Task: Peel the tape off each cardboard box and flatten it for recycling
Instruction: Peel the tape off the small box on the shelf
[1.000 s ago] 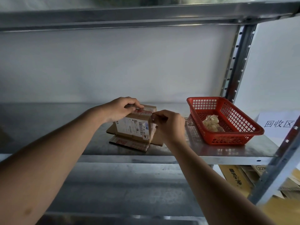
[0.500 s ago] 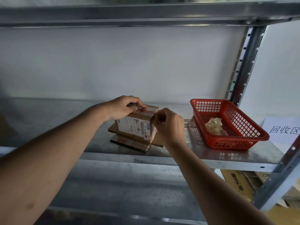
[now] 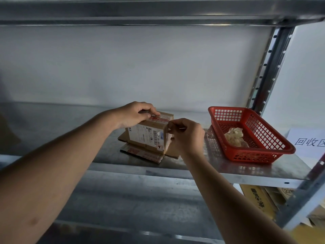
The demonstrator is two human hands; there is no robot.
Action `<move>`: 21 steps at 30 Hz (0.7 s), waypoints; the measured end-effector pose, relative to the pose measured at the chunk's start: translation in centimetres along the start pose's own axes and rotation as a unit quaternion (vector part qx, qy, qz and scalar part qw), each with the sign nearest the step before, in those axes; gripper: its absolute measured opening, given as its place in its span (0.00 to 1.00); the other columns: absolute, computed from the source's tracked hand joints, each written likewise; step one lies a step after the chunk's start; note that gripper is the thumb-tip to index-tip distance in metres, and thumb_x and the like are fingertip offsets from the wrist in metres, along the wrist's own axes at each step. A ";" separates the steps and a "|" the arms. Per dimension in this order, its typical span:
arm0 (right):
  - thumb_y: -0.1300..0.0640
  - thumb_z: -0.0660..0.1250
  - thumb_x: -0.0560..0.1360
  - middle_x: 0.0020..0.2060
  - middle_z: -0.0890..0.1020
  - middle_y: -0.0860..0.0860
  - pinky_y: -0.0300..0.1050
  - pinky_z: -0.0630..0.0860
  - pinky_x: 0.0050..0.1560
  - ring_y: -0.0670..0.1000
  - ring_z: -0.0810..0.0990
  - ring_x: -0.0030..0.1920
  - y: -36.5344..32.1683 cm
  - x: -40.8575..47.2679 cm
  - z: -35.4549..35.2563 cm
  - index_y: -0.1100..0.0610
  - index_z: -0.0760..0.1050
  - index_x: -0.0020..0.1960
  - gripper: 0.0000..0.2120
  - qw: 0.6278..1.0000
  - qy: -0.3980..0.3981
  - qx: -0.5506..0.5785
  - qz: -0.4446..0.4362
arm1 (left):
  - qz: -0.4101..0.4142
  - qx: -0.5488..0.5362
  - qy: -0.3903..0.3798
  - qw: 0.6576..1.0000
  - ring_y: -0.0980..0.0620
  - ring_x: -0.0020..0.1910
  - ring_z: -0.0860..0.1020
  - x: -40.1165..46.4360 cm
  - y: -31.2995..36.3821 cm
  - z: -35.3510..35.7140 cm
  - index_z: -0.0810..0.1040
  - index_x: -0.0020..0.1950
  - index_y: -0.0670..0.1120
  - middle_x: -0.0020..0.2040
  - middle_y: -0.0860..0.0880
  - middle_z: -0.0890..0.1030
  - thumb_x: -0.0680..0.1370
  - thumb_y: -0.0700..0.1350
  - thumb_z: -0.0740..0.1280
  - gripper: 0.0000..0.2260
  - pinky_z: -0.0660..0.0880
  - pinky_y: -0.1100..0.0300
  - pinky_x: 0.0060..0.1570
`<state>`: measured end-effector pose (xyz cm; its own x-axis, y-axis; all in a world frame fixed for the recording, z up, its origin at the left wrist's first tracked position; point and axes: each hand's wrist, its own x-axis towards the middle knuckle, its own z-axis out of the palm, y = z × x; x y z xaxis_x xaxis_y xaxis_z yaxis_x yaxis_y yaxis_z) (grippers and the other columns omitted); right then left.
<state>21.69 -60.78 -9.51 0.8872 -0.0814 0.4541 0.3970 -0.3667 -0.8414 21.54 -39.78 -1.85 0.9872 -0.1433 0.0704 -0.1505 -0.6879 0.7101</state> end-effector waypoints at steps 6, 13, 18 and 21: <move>0.59 0.73 0.77 0.38 0.87 0.43 0.47 0.83 0.38 0.43 0.84 0.38 -0.2 0.1 0.1 0.49 0.88 0.46 0.07 0.998 0.004 -0.052 -0.026 | 0.009 0.005 -0.007 1.000 0.53 0.66 0.76 0.3 -0.1 -0.2 0.84 0.57 0.61 0.69 0.54 0.78 0.85 0.42 0.63 0.15 0.74 0.53 0.67; 0.56 0.69 0.77 0.40 0.86 0.47 0.41 0.75 0.34 0.48 0.81 0.39 -0.9 0.6 -0.2 0.52 0.84 0.47 0.04 0.984 -0.037 -0.146 -0.093 | 0.013 0.016 -0.013 1.000 0.55 0.63 0.77 0.6 0.0 -0.3 0.84 0.58 0.59 0.66 0.54 0.80 0.86 0.41 0.63 0.14 0.75 0.56 0.64; 0.59 0.69 0.76 0.45 0.83 0.51 0.47 0.76 0.41 0.53 0.80 0.43 -1.3 0.8 -0.4 0.56 0.79 0.48 0.02 0.978 -0.079 -0.159 -0.107 | 0.018 0.015 -0.012 1.000 0.56 0.65 0.76 0.4 -0.3 -0.2 0.84 0.58 0.61 0.67 0.56 0.79 0.85 0.42 0.64 0.14 0.73 0.54 0.68; 0.59 0.69 0.77 0.48 0.82 0.54 0.52 0.78 0.43 0.57 0.80 0.44 -1.7 1.1 -1.3 0.59 0.77 0.50 0.04 0.964 -0.109 -0.187 -0.152 | 0.030 0.014 -0.006 0.999 0.59 0.67 0.74 0.1 -0.4 0.0 0.83 0.55 0.63 0.68 0.59 0.78 0.85 0.43 0.64 0.15 0.71 0.61 0.66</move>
<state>21.70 -61.42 -7.24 0.7880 0.2646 0.5559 0.5700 -0.6548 -0.4963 21.71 -39.46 -2.11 0.9755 -0.1936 0.1045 -0.2117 -0.6968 0.6854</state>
